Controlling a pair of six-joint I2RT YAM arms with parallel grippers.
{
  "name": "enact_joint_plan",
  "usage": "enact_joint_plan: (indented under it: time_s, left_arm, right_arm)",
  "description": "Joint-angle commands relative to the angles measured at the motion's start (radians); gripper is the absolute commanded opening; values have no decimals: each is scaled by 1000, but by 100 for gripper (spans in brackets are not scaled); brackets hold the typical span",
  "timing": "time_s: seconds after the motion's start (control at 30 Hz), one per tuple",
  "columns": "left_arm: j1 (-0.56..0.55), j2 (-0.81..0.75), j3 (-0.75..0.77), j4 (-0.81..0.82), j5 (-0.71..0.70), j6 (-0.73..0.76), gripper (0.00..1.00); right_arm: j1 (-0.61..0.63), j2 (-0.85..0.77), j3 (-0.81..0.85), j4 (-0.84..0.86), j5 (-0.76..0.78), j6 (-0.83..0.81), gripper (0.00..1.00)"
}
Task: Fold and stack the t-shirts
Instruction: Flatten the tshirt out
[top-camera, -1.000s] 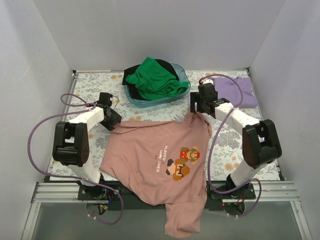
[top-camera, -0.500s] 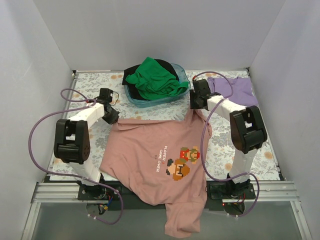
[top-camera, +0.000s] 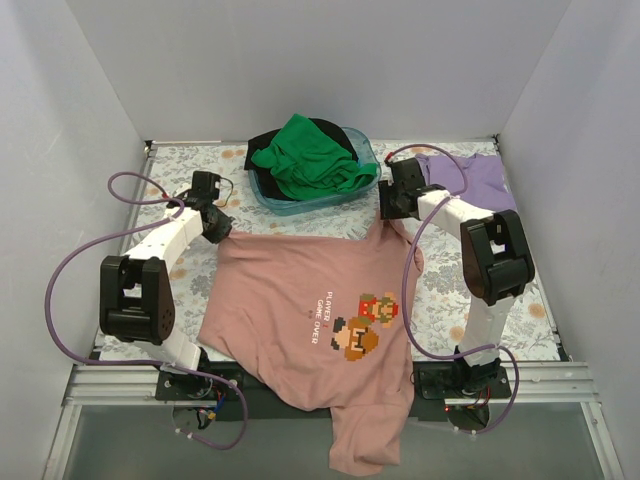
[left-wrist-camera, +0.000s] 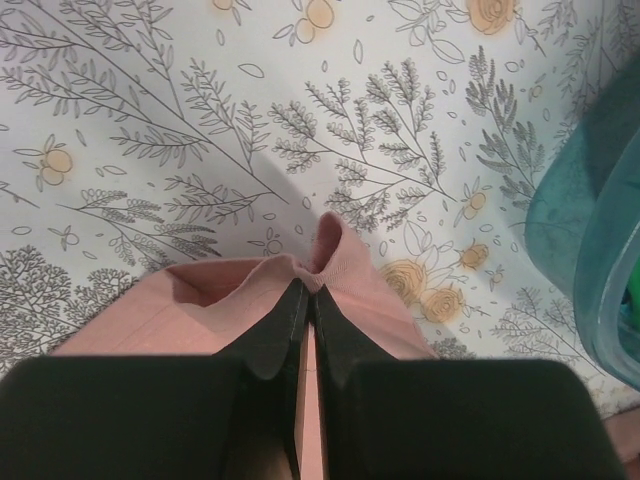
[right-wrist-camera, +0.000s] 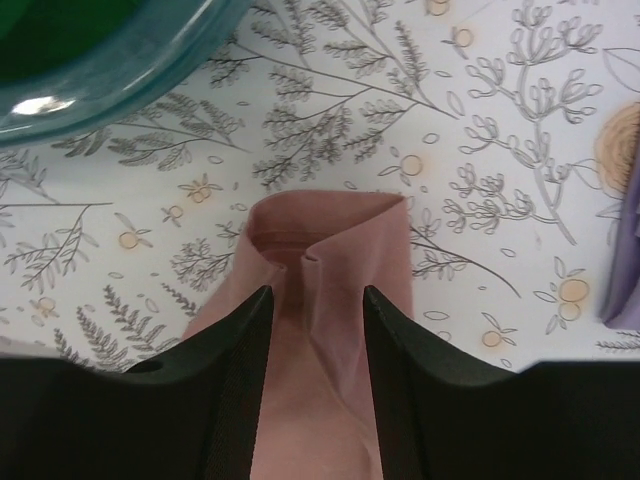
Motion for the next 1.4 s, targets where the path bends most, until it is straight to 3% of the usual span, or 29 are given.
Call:
enact_joint_plan:
  time_s: [0.0,0.13,0.2,0.27,0.4,0.57,0.67,0.73,0.8,0.9,1.13,1.23,1.37]
  left_arm:
    - [6,-45,10,-40,-87,-8,0]
    - [18,-32,-4,-52,-104,-17,0]
    - [21,-29,-13,-54,-109,-20,0]
    - [25,-29,-19,-51,-115,-23,0]
    - [31,-17,-19,-48,-115,-25,0]
    - [37,4,-7,-58,-126,-25,0]
    - [38,1,-7,-52,-129,-22,0]
    - [40,-2,-1,-51,-124,-16,0]
    - [40,-12,11,-57,-119,-11,0]
    - [40,-72,37,-83,-124,-14,0]
    - [40,-366,120,-190,-124,-43,0]
    - [38,-518,195,-231,-115,-45,0]
    - [38,-660,356,-271,-89,-22,0]
  right_arm:
    - [1,9,-1,26,-112,-42,50]
    - [3,13,-13,36,-88,-92,53]
    - [3,19,-12,36,25,-100,53]
    - [3,16,-13,33,114,-108,48]
    - [3,24,-4,33,136,-118,44]
    - [3,55,25,33,84,-120,33]
    - [3,70,42,33,68,-111,21]
    - [3,70,56,32,70,-102,4]
    - [1,49,50,33,88,-91,1]
    - [3,-58,22,42,142,-85,1]
    - [3,-572,-98,41,171,-106,1]
    - [4,-775,-67,-6,77,-112,1]
    - [6,-957,92,-95,-59,-97,1]
